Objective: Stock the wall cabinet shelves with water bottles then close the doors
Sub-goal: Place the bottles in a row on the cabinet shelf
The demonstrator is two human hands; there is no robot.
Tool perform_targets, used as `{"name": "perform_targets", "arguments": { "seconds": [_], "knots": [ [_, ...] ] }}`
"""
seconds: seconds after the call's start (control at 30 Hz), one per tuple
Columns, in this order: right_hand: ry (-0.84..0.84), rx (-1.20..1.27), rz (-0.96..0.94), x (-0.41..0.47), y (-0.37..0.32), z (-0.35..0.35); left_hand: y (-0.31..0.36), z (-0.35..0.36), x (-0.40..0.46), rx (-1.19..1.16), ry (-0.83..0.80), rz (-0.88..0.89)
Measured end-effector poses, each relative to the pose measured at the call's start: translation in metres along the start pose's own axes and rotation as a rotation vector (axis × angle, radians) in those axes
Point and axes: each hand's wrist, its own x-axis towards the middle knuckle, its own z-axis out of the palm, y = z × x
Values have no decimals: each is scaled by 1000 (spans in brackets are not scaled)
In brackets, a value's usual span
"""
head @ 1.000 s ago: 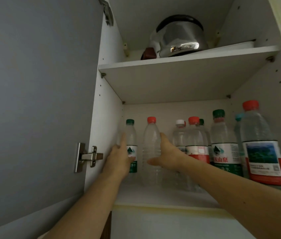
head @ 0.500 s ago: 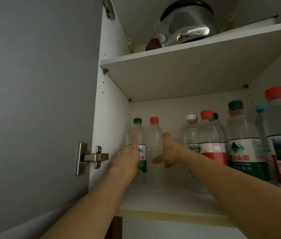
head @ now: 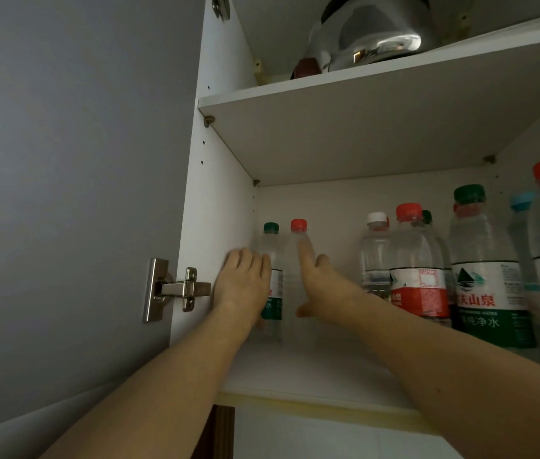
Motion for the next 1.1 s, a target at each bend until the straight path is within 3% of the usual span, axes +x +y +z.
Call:
{"name": "perform_targets", "arguments": {
  "seconds": [0.2,0.63,1.0,1.1],
  "knots": [
    [85,-361,-110,4,5,10,6,11,11,86,-73,-11],
    [69,-581,-134,26,23,14,18,30,34,259,-158,-33],
    [107,-749,-100,21,17,15,15,15,23,145,-134,-37],
    [190,-753,-141,9,9,1,10,4,13,36,-71,-35]
  ]
}}
